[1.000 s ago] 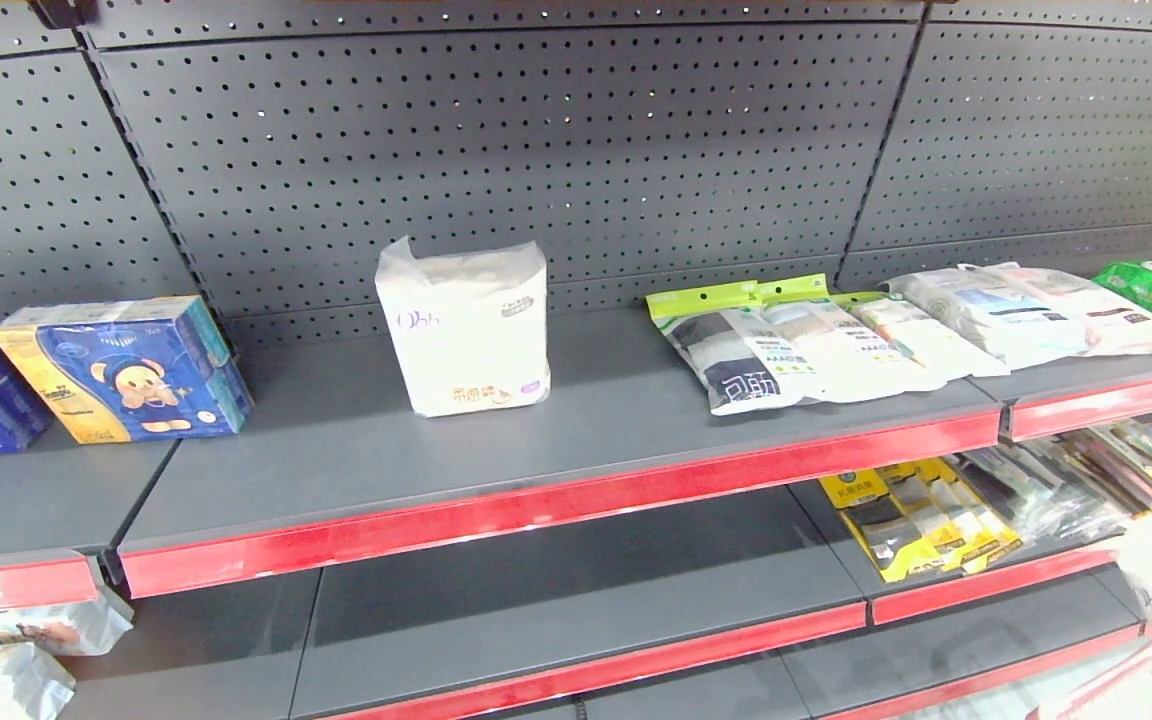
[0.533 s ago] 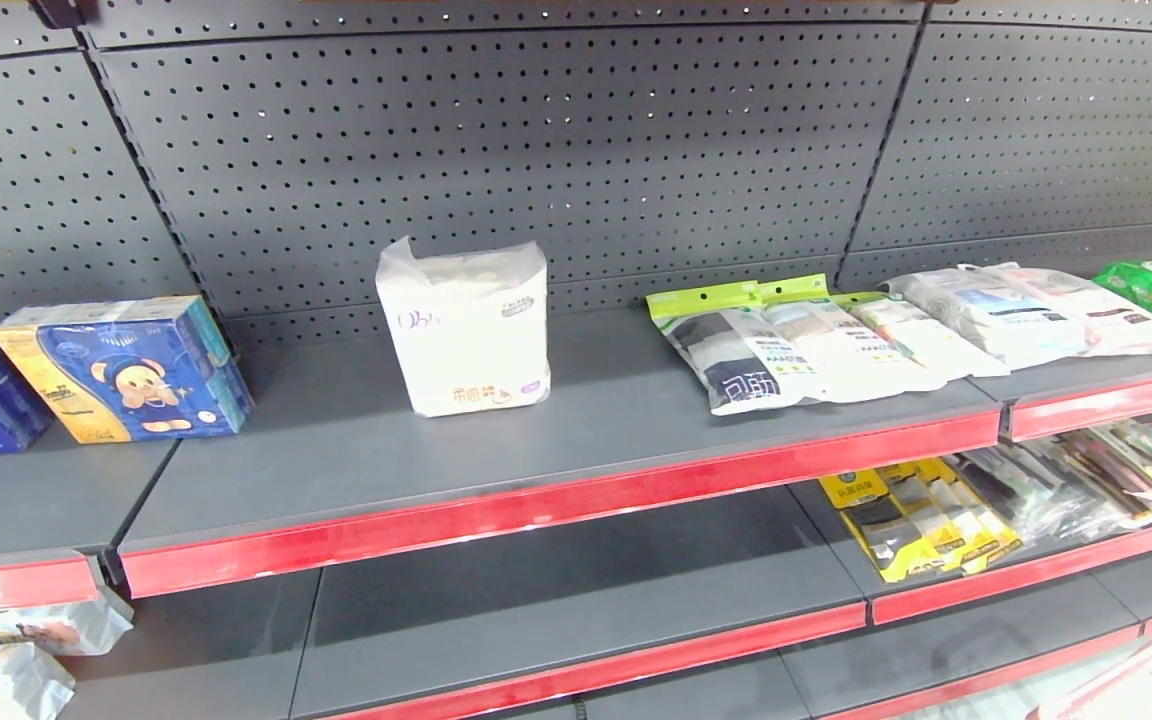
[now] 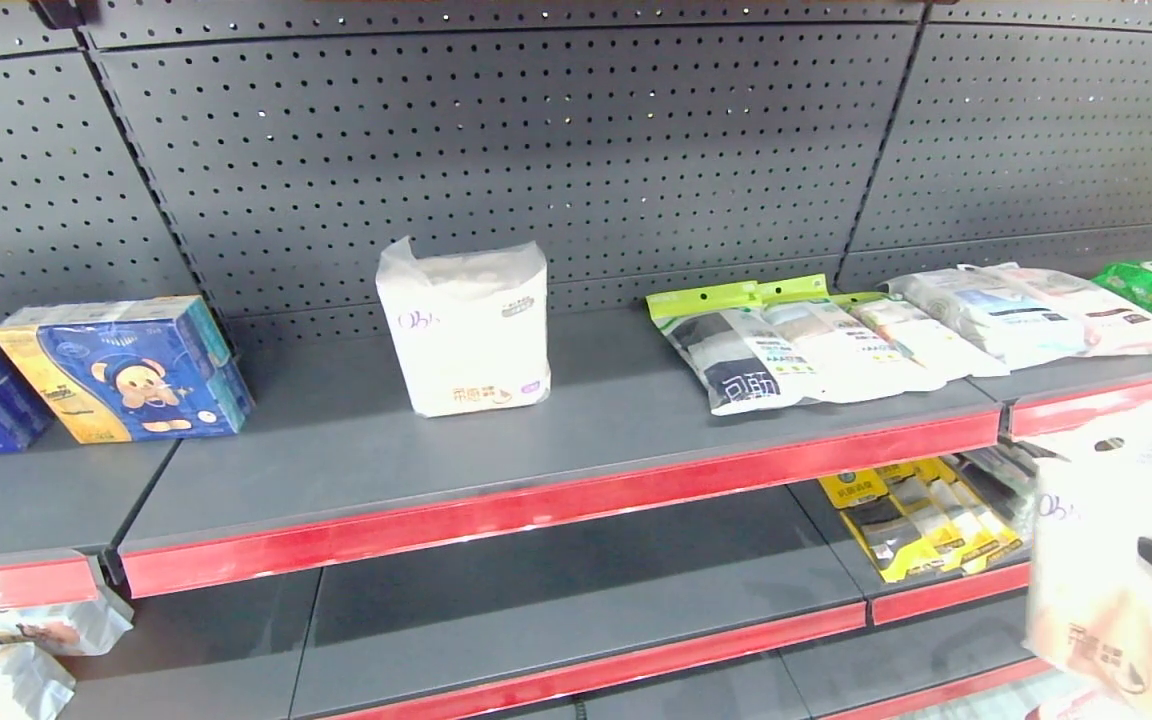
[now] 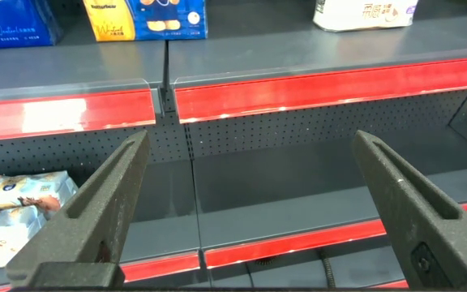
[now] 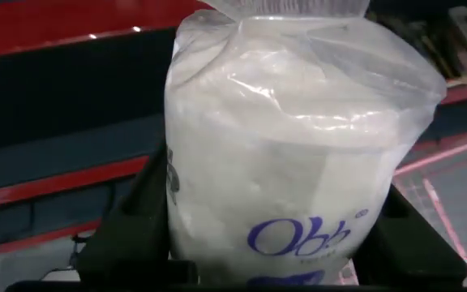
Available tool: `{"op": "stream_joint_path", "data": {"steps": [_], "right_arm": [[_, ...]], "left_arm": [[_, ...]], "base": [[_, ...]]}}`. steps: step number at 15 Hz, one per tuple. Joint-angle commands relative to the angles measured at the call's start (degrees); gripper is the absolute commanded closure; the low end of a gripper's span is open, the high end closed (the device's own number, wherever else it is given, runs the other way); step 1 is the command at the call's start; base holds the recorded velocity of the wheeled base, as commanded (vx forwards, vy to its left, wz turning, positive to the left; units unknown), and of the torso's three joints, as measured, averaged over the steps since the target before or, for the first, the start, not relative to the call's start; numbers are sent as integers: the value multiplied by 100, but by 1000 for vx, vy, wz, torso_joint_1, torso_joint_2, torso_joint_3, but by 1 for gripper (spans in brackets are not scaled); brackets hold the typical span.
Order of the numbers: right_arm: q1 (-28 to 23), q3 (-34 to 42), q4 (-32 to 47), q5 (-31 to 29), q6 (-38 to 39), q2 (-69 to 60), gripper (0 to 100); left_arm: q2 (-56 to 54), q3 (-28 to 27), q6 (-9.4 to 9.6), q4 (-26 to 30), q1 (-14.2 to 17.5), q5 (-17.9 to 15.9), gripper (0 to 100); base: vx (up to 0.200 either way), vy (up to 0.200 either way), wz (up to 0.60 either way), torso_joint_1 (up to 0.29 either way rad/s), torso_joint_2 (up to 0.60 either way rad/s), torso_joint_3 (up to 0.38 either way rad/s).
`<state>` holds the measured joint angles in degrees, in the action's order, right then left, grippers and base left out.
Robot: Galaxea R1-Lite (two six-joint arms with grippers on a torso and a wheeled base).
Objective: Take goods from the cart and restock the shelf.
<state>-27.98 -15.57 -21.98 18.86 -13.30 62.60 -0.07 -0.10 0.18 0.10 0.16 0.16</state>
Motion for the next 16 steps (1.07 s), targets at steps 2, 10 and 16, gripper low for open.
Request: {"op": "stream_joint_path", "data": {"steps": [2, 10, 16], "right_arm": [[1286, 10, -43, -102, 829, -582, 100], [1585, -465, 1, 390, 855, -1030, 100], [1699, -386, 9, 303, 724, -1215, 100]], "left_arm": [[7, 1, -1, -1, 2, 2, 0], [7, 1, -1, -1, 2, 2, 0], [7, 1, -1, -1, 2, 2, 0]], "base": [[0, 0, 0, 0, 0, 0], [0, 0, 0, 0, 0, 0], [0, 0, 0, 0, 0, 0]]}}
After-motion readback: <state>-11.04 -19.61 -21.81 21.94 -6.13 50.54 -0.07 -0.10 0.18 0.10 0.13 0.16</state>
